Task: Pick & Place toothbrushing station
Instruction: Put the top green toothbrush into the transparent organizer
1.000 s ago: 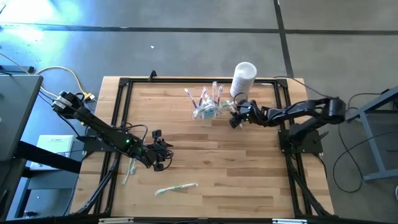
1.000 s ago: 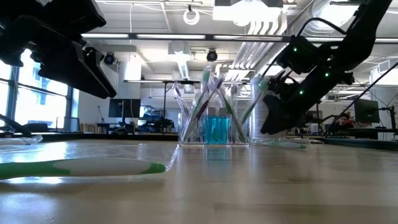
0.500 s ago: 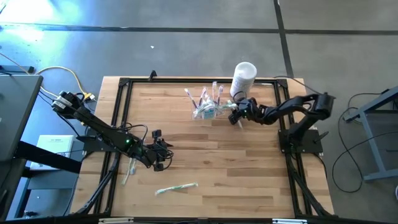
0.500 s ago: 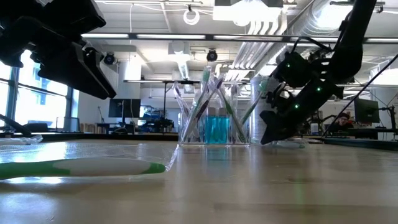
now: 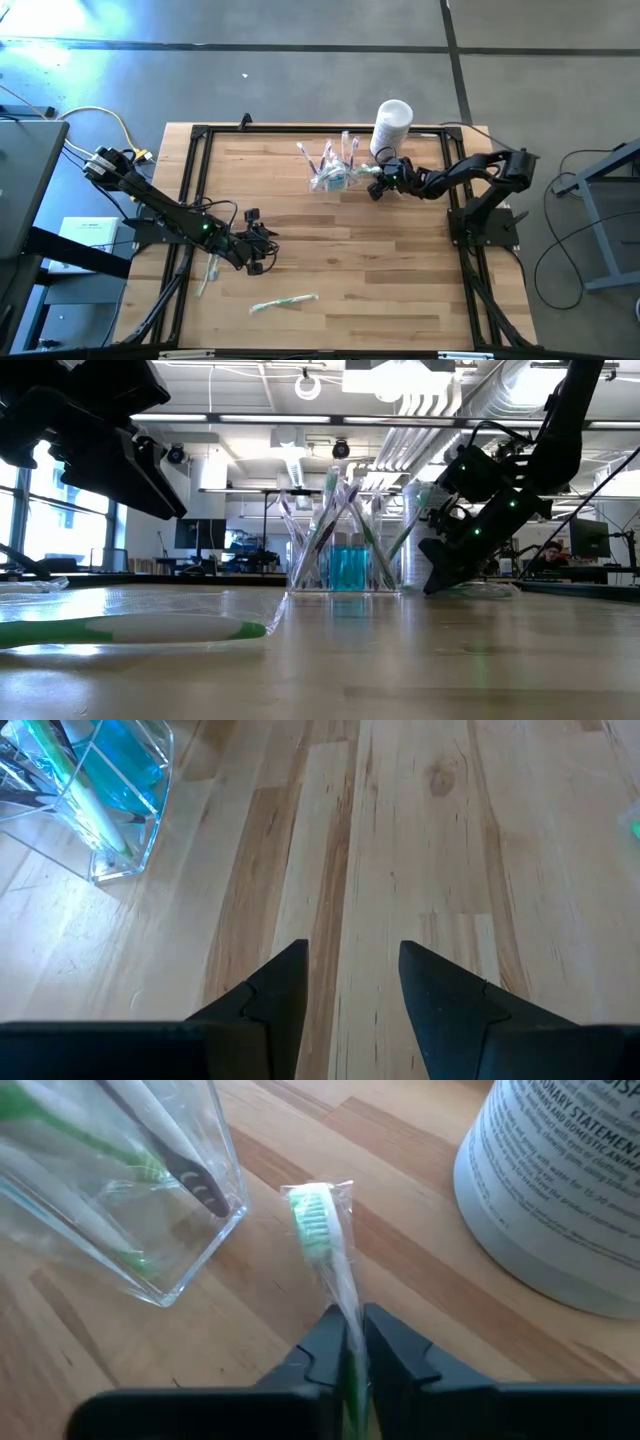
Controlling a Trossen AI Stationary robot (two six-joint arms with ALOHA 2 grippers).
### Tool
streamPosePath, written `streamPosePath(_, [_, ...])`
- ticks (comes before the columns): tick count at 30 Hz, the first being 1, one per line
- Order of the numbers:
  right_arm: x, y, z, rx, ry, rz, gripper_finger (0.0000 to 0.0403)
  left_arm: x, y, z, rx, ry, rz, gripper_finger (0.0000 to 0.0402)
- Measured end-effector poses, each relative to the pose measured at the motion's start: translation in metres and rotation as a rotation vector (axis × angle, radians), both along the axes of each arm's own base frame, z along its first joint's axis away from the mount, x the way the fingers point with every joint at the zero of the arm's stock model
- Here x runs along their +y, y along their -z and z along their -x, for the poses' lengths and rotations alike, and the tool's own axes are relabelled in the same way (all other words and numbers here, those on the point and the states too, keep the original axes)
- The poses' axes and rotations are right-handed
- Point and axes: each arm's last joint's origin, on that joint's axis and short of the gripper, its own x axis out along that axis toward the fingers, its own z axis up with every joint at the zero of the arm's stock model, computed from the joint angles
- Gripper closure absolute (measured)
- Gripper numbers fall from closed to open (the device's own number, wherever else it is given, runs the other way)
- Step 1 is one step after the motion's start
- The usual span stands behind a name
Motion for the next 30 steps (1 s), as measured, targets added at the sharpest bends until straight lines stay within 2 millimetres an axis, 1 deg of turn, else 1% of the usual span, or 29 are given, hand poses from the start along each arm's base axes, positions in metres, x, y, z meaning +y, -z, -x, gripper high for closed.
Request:
streamPosePath(1, [0.0, 0.0, 0.0, 0.005, -0.001, -0.002, 0.0386, 0.0, 0.0, 0.0, 0.0, 0.0, 0.0, 0.025])
streamPosePath(8, [0.001, 0.002, 0.002, 0.013, 0.02, -0.024, 0.0391, 0.0, 0.0, 0.0, 0.0, 0.0, 0.0, 0.025])
streamPosePath(11, [0.005, 0.0, 0.002, 0.032, 0.026, -0.007, 0.0391, 0.0, 0.0, 0.0, 0.0, 0.0, 0.0, 0.025])
streamPosePath(15, [0.014, -0.008, 0.002, 0.04, 0.007, 0.01, 0.0391, 0.0, 0.0, 0.0, 0.001, 0.0, 0.0, 0.025])
streamPosePath(21, [0.029, -0.037, 0.001, -0.027, -0.016, 0.107, 0.0393, 0.0, 0.0, 0.0, 0.001, -0.003, 0.003, 0.025])
streamPosePath(24, [0.04, -0.053, 0.003, -0.057, -0.015, 0.158, 0.0393, 0.0, 0.0, 0.0, 0.001, -0.003, 0.004, 0.025])
streamPosePath(30, [0.065, -0.083, 0.006, -0.174, -0.049, 0.256, 0.0393, 0.0, 0.0, 0.0, 0.0, -0.003, 0.004, 0.025])
